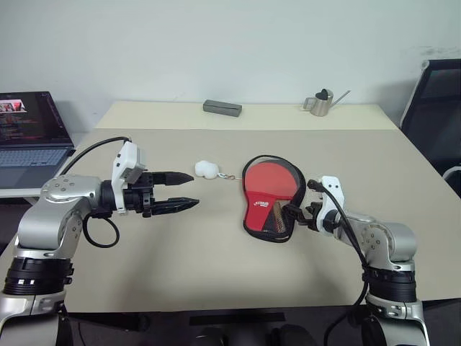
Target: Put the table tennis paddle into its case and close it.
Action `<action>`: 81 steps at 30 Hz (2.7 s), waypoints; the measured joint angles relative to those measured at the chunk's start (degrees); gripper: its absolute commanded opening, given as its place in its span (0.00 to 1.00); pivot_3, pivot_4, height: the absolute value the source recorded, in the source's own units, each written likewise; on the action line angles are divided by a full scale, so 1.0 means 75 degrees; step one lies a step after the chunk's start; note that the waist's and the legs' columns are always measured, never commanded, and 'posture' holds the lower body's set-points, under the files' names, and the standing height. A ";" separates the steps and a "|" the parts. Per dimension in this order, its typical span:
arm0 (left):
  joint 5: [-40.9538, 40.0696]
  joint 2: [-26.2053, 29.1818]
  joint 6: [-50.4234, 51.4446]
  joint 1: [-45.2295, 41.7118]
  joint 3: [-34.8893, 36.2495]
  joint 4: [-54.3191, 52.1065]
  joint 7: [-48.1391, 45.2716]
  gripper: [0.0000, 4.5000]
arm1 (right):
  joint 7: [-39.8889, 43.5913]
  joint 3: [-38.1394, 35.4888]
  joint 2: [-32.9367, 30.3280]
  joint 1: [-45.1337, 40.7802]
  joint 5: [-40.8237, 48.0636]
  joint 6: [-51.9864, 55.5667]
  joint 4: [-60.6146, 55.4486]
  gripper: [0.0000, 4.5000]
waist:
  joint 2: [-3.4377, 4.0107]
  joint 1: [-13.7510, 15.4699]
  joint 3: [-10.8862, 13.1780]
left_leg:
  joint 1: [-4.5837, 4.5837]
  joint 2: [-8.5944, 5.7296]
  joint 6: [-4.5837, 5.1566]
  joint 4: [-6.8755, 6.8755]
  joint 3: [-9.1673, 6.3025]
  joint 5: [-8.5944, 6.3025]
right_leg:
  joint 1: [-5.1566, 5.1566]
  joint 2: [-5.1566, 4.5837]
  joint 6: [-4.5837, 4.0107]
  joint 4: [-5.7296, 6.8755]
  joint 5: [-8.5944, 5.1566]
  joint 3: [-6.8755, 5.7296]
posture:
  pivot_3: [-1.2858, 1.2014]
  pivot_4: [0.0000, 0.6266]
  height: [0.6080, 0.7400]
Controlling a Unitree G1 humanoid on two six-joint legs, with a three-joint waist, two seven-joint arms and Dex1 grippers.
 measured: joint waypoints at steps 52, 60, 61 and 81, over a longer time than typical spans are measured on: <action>-0.0582 0.0724 0.0317 0.1607 -0.0064 -0.1874 -0.0624 0.73 | 0.0012 -0.0632 -0.0354 0.0040 0.0342 0.2417 -0.1067 0.00 | -0.0015 0.0011 -0.0009 | 0.0004 0.0001 -0.0001 -0.0051 -0.0005 0.0000 | -0.0015 -0.0025 -0.0062 -0.0008 -0.0038 -0.0004 | 0.52 0.24 1.00; -0.0753 0.0781 0.0473 0.1701 -0.0142 -0.2228 -0.0707 0.73 | 0.0182 -0.0213 -0.0807 0.0552 0.0907 0.2399 -0.1591 0.00 | -0.0018 0.0007 -0.0011 | 0.0006 0.0003 0.0000 -0.0053 -0.0005 0.0000 | -0.0013 -0.0023 -0.0061 -0.0008 -0.0039 -0.0005 | 0.52 0.24 1.00; -0.0761 0.0786 0.0482 0.1724 -0.0143 -0.2245 -0.0708 0.73 | 0.0202 -0.0200 -0.0884 0.0605 0.0974 0.2390 -0.1631 0.00 | -0.0018 0.0008 -0.0011 | 0.0005 0.0003 0.0000 -0.0053 -0.0005 0.0000 | -0.0013 -0.0023 -0.0060 -0.0008 -0.0039 -0.0006 | 0.52 0.24 1.00; -0.0890 0.0815 0.0607 0.1825 -0.0366 -0.2623 -0.0818 0.73 | 0.0712 -0.0009 -0.2583 0.1483 0.2102 0.2307 -0.2183 0.00 | -0.0048 0.0121 -0.0030 | 0.0005 -0.0004 0.0003 -0.0053 -0.0016 -0.0003 | 0.0016 -0.0028 -0.0071 -0.0020 -0.0062 -0.0021 | 0.52 0.24 1.00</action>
